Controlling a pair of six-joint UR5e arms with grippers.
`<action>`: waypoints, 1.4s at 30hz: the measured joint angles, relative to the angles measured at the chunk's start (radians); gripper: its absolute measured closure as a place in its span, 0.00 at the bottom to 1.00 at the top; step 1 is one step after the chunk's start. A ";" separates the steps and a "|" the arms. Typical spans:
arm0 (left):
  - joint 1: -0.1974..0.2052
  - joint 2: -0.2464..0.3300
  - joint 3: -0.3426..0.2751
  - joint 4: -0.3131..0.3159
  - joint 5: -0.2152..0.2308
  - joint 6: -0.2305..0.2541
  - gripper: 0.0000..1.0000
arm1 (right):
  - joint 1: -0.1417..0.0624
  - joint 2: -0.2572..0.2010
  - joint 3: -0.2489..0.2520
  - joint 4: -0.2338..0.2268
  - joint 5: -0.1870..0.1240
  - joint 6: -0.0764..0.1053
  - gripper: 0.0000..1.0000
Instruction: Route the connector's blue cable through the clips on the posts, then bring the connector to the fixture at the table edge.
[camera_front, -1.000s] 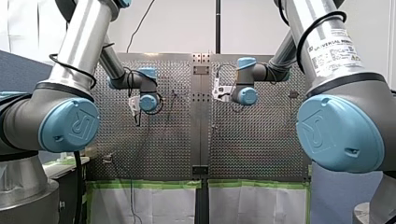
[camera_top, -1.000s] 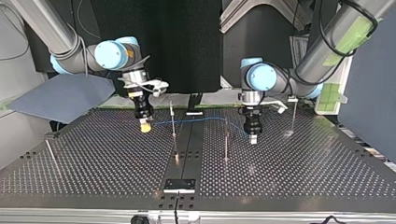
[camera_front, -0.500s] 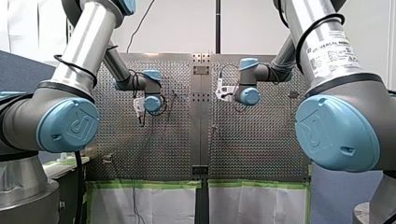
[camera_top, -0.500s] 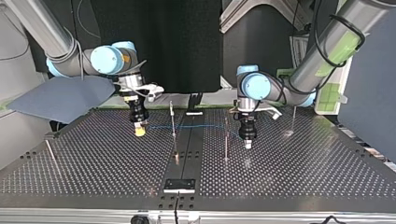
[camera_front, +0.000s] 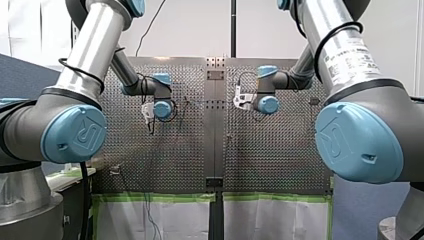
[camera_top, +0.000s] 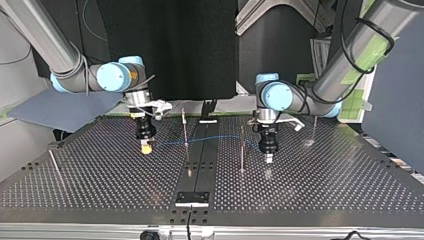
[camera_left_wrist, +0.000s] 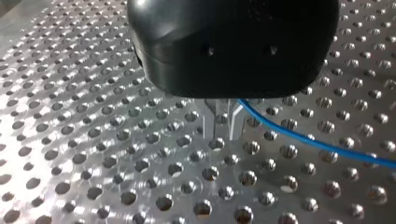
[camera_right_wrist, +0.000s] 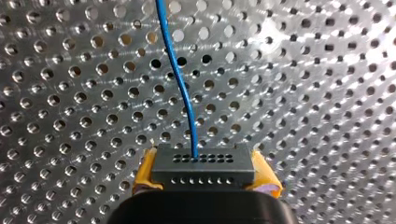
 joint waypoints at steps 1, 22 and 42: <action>0.001 0.000 0.000 0.000 0.000 0.000 0.82 | -0.001 0.009 -0.010 0.003 -0.001 0.000 1.00; 0.007 0.000 0.000 -0.001 0.001 -0.009 0.82 | -0.003 0.058 -0.119 0.048 -0.042 0.002 1.00; 0.009 0.000 0.000 -0.003 0.005 -0.013 0.78 | -0.009 0.080 -0.145 0.099 -0.037 0.016 1.00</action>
